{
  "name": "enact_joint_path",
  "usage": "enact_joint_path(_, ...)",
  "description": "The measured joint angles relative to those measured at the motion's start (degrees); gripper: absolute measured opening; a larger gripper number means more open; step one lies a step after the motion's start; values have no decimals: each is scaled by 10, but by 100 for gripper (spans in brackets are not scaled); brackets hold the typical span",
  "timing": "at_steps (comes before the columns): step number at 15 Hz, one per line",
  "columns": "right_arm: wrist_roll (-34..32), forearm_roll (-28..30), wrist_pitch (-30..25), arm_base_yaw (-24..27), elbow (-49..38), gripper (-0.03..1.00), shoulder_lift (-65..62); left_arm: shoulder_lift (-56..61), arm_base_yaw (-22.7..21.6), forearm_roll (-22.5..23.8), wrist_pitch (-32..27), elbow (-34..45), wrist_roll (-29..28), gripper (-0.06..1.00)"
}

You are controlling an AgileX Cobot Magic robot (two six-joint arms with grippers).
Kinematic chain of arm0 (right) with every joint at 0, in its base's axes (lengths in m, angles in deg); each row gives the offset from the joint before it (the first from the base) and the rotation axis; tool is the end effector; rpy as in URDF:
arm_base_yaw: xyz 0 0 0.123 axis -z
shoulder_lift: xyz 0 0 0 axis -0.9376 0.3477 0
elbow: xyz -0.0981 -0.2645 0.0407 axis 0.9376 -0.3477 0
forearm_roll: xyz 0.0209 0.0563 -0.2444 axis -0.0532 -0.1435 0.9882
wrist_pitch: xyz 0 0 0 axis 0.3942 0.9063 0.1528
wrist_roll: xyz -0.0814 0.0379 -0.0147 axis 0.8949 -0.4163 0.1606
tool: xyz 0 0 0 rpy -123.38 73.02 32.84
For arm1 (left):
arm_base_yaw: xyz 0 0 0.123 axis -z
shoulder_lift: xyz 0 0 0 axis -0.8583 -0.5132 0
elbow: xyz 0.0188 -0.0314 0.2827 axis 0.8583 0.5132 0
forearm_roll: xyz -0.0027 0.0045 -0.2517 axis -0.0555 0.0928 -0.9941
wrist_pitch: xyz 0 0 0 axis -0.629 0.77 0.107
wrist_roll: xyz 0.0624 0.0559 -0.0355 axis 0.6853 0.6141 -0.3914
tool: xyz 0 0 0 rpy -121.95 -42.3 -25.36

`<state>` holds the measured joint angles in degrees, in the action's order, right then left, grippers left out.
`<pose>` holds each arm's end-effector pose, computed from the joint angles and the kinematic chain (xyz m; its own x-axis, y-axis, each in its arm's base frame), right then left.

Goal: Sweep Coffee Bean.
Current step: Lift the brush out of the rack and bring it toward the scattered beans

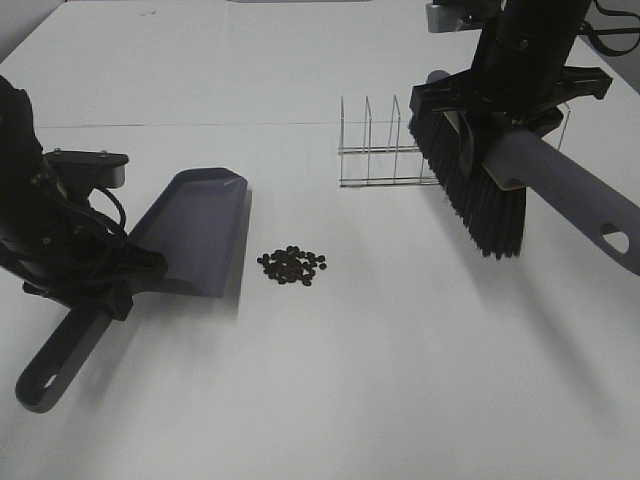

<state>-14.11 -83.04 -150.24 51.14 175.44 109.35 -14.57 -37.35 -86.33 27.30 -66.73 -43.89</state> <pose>0.3690 0.1175 0.2410 -0.9771 -0.1917 -0.0920 -0.1876 0.9809 -0.0511 0.2896 -0.1206 0.1387 -0.9765 0.1811 -0.1171 0.1904 0.9789 -0.0744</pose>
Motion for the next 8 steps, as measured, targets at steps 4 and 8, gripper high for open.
enact_joint_path(4, -11, 0, 0, 0, 0, 31, 0, 0, 0, -6, 3, 0, 22, 33)
enact_joint_path(8, -23, 0, 0, 0, 0, 31, 0, 0, 0, -7, 17, 0, 48, 33)
